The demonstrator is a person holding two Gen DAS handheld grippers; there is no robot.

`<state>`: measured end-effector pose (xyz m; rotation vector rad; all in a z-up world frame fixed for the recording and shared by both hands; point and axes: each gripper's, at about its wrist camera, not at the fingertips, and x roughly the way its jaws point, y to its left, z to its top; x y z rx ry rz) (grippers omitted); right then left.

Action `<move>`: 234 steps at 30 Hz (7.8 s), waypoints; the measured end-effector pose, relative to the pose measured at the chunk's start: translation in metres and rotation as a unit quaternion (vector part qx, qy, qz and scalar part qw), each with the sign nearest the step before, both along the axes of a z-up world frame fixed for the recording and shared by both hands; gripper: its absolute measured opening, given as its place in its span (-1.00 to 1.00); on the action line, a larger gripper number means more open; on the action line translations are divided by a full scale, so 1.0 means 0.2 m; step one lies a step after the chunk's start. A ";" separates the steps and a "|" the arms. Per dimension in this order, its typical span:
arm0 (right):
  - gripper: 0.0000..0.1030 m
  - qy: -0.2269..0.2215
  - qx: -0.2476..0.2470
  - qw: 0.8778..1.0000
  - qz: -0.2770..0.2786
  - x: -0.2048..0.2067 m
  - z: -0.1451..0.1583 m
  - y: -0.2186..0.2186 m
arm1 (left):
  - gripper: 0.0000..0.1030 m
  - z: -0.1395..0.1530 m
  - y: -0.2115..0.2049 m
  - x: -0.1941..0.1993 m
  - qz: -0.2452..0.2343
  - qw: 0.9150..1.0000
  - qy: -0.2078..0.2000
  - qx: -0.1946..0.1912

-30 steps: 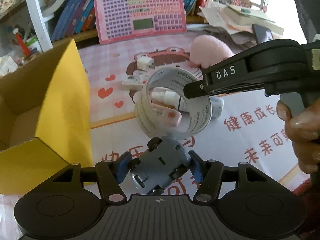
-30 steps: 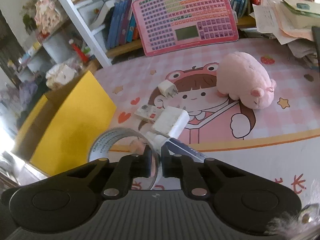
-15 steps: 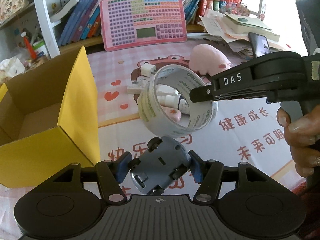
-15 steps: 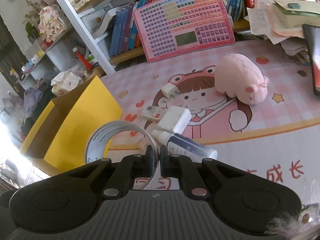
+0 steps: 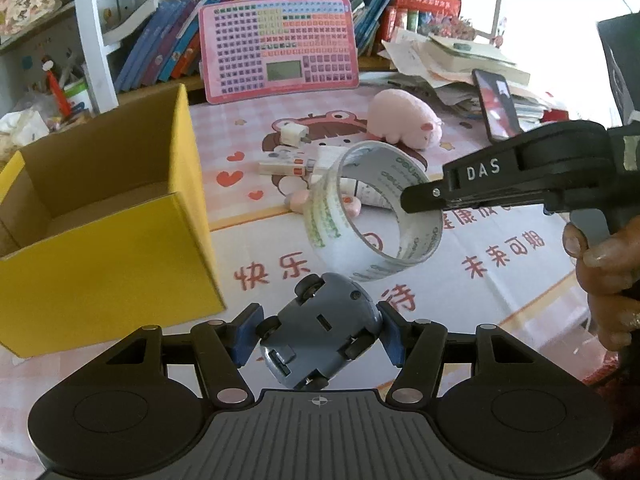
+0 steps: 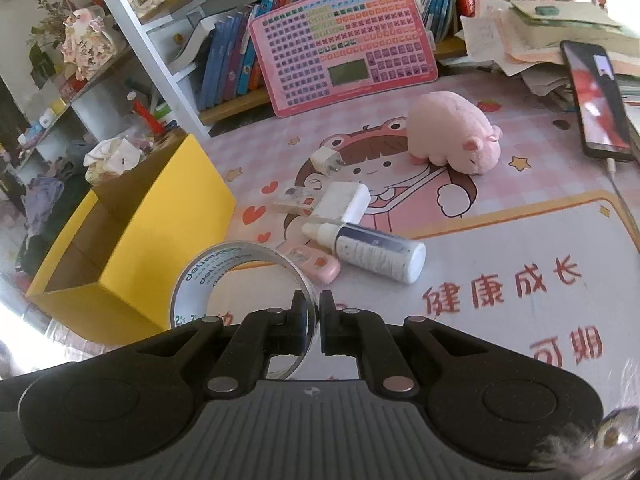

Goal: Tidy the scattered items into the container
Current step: 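Grasp the clear tape roll with the right gripper while the left gripper holds the car, then carry the car and tape roll with both grippers over the yellow box, then open both grippers to drop the car and tape roll into the box, then move both grippers back toward the remaining items on the table, then grasp the white spray bottle with the right gripper while the left gripper grasps the pink USB stick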

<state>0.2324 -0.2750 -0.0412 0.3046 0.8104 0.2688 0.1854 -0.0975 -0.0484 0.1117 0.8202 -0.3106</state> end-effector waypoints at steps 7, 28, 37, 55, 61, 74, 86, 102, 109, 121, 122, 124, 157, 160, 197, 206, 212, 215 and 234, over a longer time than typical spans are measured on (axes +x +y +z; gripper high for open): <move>-0.88 -0.002 -0.020 1.000 -0.012 -0.20 0.03 0.22 | 0.17 0.03 0.26 -0.16 0.002 1.000 -0.006 -0.021; -0.88 -0.002 -0.054 0.998 0.036 -0.64 0.04 0.89 | 0.17 0.11 0.99 -0.50 0.045 0.996 -0.038 -0.064; -0.88 -0.041 -0.076 0.993 0.077 -0.68 0.13 1.05 | 0.17 0.19 1.10 -0.56 0.076 0.992 -0.074 -0.073; -0.88 -0.171 -0.105 0.972 0.122 -0.12 0.46 1.12 | 0.18 0.53 1.13 -0.17 0.098 0.975 -0.193 -0.057; -0.88 -0.171 -0.147 0.963 0.149 0.20 0.42 1.16 | 0.18 0.50 1.08 0.14 0.100 0.976 -0.189 -0.051; -0.88 -0.062 -0.214 0.944 0.241 0.53 0.04 1.26 | 0.18 0.16 1.00 0.59 0.098 0.991 -0.088 0.007; -0.86 -0.042 -0.208 0.940 0.266 0.51 0.04 1.34 | 0.19 0.06 1.05 0.63 0.095 0.993 -0.056 0.051; 0.03 -0.068 -0.222 0.947 0.222 0.40 0.10 1.33 | 0.37 0.16 1.09 0.45 0.104 0.989 -0.091 0.053; 0.23 -0.103 -0.214 0.950 0.202 0.24 0.20 1.33 | 0.48 0.28 1.12 0.29 0.102 0.986 -0.128 0.026; 0.34 -0.134 -0.189 0.961 0.151 -0.13 0.33 1.27 | 0.58 0.41 1.13 -0.03 0.078 0.984 -0.160 -0.003; 0.35 -0.135 -0.190 0.962 0.145 -0.16 0.34 1.26 | 0.58 0.41 1.13 -0.05 0.079 0.984 -0.159 -0.006; 0.36 -0.135 -0.192 0.963 0.133 -0.23 0.33 1.23 | 0.62 0.41 1.13 -0.11 0.078 0.985 -0.154 -0.012; 0.64 -0.006 -0.229 0.973 -0.011 -0.63 0.04 0.65 | 0.79 0.03 0.59 -0.30 -0.019 1.000 -0.006 0.014; 0.65 -0.001 -0.225 0.974 -0.016 -0.60 0.03 0.57 | 0.79 0.02 0.50 -0.28 -0.032 0.999 -0.003 0.022; 0.30 -0.008 -0.147 0.988 0.042 0.17 -0.04 -0.18 | 0.79 0.02 -0.32 0.36 -0.023 0.996 -0.002 0.087; 0.10 -0.017 -0.166 0.975 0.143 0.42 -0.12 -0.02 | 0.79 -0.01 -0.32 0.45 0.015 0.994 0.022 0.105; -0.24 -0.008 -0.176 0.962 0.208 0.53 -0.19 0.02 | 0.79 -0.01 -0.30 0.49 0.033 0.993 0.031 0.109; -0.33 -0.011 -0.172 0.960 0.221 0.51 -0.18 -0.01 | 0.78 -0.02 -0.31 0.52 0.039 0.993 0.034 0.102; -0.36 0.018 -0.168 0.977 0.129 0.35 -0.17 -0.37 | 0.04 -0.20 -0.28 0.82 0.132 0.984 0.111 -0.040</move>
